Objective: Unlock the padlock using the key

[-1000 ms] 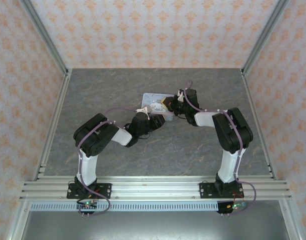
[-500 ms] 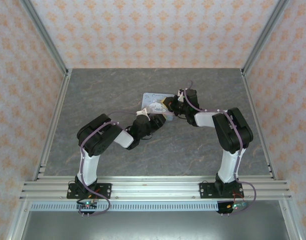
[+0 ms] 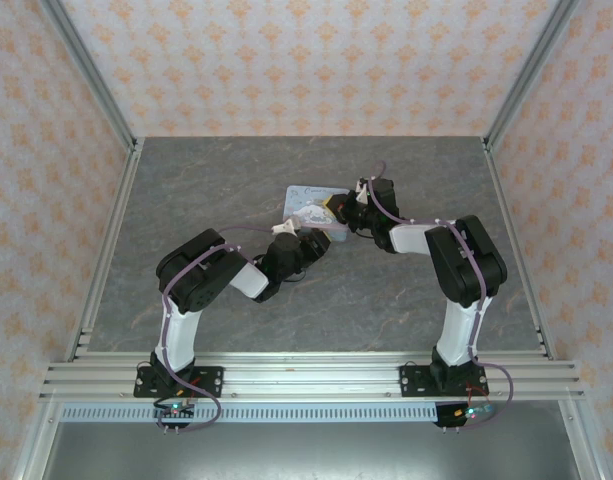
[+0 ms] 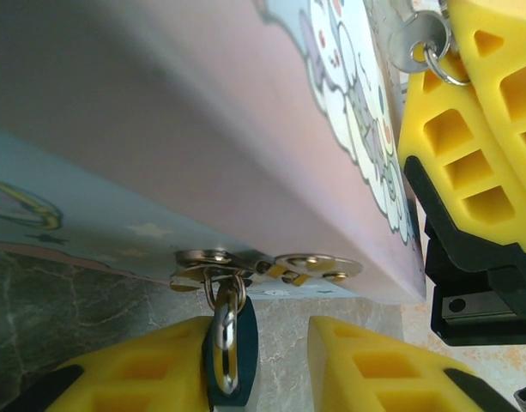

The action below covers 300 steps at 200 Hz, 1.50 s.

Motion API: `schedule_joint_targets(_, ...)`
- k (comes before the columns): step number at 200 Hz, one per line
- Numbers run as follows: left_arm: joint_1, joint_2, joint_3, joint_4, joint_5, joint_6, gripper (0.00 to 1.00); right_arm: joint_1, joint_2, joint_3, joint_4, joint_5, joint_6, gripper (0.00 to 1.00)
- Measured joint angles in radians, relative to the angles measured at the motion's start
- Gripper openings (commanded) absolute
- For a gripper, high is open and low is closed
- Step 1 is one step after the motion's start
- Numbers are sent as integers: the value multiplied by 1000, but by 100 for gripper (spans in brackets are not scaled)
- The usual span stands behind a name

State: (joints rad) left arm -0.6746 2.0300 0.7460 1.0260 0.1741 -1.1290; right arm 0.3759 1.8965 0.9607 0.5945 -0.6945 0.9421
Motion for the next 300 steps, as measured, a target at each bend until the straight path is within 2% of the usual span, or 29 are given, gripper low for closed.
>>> schedule_joint_targets(41, 0, 0, 0, 0, -4, 0, 26, 0, 0, 0, 0, 0, 0, 0)
schedule_joint_targets(123, 0, 0, 0, -22, -22, 18, 4, -6, -11, 20, -51, -2, -11, 0)
schedule_joint_targets(133, 0, 0, 0, -32, -22, 13, 0, -7, -29, 31, -91, -1, -23, 0)
schedule_joint_targets(186, 0, -51, 0, -137, 9, 3, 0, -8, -257, 38, -214, 0, -103, 0)
schedule_joint_targets(225, 11, -107, -1, -236, 63, 4, 0, -9, -430, -132, -212, -12, -140, 0)
schedule_joint_targets(300, 72, -185, -1, -351, 186, 31, 0, -10, -591, -528, -126, -45, -98, 0)
